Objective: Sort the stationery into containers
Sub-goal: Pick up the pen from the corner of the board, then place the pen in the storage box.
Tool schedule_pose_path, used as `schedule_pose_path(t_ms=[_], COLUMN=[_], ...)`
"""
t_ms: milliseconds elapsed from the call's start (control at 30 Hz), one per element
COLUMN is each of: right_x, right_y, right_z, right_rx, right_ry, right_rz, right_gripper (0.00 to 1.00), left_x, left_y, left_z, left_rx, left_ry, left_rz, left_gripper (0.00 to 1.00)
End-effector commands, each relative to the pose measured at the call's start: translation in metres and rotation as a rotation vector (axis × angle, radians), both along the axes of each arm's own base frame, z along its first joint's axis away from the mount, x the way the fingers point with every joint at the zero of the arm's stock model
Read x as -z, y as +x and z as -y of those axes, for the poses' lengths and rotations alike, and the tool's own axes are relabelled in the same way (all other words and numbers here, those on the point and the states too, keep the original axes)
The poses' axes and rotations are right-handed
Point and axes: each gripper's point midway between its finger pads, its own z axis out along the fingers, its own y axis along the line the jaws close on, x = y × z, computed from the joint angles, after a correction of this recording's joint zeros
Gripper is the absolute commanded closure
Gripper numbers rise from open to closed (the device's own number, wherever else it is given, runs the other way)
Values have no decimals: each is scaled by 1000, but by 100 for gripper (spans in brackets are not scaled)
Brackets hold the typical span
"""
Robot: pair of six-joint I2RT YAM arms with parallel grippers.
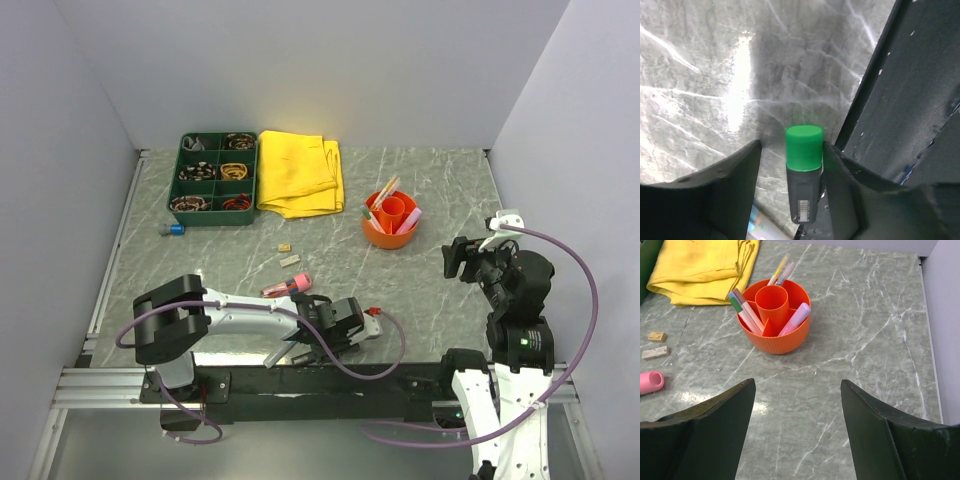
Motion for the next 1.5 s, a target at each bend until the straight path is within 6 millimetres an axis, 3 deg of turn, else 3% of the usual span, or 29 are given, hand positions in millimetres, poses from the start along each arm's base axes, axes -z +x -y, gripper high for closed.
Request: schedule_pose_path(t_ms=[0, 33, 67, 167, 233, 333, 367, 400, 433, 500, 533, 567, 600, 667, 833, 967, 1067, 1100, 1167, 1300, 1467], right_x=[-3, -1, -2, -2, -9, -19, -23, -24, -27, -28, -29, -27, -26, -19, -21, -35, -29, -21, -16, -17, -10], right_y=[1, 1, 2, 1, 0, -3, -4, -6, -7, -8, -8, -7, -6, -2, 9, 18, 21, 23, 26, 28, 33], right_z=[3, 3, 3, 1, 1, 0, 0, 0, 0, 0, 0, 0, -1, 1, 13, 12, 8, 9, 11, 14, 20], right_rx=[5, 5, 5, -5, -5, -8, -9, -12, -13, -7, -5, -10, -12, -11, 56, 71, 43, 54, 76, 84, 91], right_ry=[-18, -17, -19, -18, -22, -24, -26, -26, -28, -24, -23, -21, -22, -29, -38, 11, 12, 22, 47, 38, -5], right_rz=[22, 17, 19, 16, 29, 40, 45, 39, 42, 37, 37, 29, 30, 20, 4, 59, 99, 81, 45, 53, 19], right_gripper=[23, 23, 23, 23, 23, 23, 23, 23, 23, 23, 23, 22, 23, 22, 23, 22, 22, 22, 23, 23, 22], left_x=[10, 12, 10, 6, -2, -39, -68, -85, -117, -144, -175, -191, -203, -246, -286, -287, -295, -282, -293, -272, -261], left_y=[-12, -12, -13, -9, -4, 22, 44, 52, 68, 89, 104, 123, 130, 164, 192, 209, 232, 240, 251, 266, 276], left_z=[-5, -5, -3, 1, 2, 26, 45, 56, 76, 91, 106, 113, 125, 144, 170, 180, 190, 195, 197, 205, 214], left_rx=[10, 12, 18, 53, 79, 82, 66, 76, 67, 54, 59, 47, 69, 86, 252, 349, 366, 360, 353, 327, 310], left_ry=[17, 22, 18, 22, 35, -31, -105, -152, -231, -310, -386, -434, -492, -654, -898, -958, -1000, -989, -1016, -1039, -1087], left_rz=[-15, -20, -23, -4, 9, 43, 80, 80, 117, 105, 142, 185, 191, 297, 399, 465, 563, 552, 545, 511, 500], left_gripper=[58, 64, 77, 99, 99, 99, 99, 99, 99, 99, 99, 99, 99, 99, 99, 99, 99, 99, 99, 99, 99])
